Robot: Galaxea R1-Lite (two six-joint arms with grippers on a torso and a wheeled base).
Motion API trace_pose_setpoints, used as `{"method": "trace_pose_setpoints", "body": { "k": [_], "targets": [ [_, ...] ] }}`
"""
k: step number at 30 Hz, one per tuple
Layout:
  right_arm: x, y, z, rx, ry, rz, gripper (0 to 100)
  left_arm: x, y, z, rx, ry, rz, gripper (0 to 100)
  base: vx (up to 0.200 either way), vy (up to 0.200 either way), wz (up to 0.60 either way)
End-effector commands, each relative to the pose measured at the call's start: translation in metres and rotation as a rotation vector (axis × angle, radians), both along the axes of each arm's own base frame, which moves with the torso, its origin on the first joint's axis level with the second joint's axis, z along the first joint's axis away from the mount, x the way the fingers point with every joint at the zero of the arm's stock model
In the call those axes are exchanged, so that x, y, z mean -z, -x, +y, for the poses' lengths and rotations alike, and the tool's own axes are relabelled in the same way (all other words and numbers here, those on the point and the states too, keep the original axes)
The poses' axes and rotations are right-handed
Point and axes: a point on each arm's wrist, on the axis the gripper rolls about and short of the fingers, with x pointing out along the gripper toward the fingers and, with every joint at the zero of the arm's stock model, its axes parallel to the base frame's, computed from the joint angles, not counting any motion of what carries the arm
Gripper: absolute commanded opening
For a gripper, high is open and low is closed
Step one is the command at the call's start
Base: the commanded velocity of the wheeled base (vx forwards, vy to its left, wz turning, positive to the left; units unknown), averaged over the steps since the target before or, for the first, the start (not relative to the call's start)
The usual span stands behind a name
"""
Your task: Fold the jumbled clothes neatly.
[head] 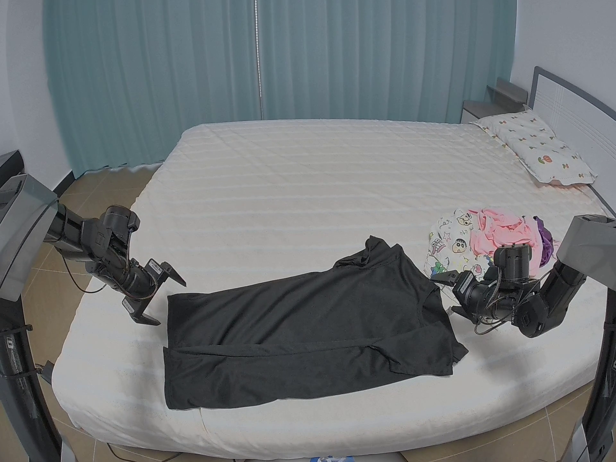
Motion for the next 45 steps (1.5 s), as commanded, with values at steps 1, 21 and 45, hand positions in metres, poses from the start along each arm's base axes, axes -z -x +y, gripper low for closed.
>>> {"method": "trace_pose_setpoints", "body": {
  "k": [1, 21, 45],
  "targets": [
    [0.005, 0.000, 0.003, -0.009, 0.004, 0.011, 100, 0.006, -0.023, 0.001, 0.005, -0.021, -0.040, 100, 0.000, 0.000, 0.00],
    [0.015, 0.000, 0.011, -0.067, 0.059, 0.015, 100, 0.077, -0.064, 0.030, 0.298, -0.185, -0.304, 100, 0.000, 0.000, 0.00],
    [-0.001, -0.017, 0.018, -0.077, 0.060, -0.108, 100, 0.075, -0.054, 0.032, 0.330, -0.154, -0.338, 0, 0.000, 0.000, 0.00]
  ]
}}
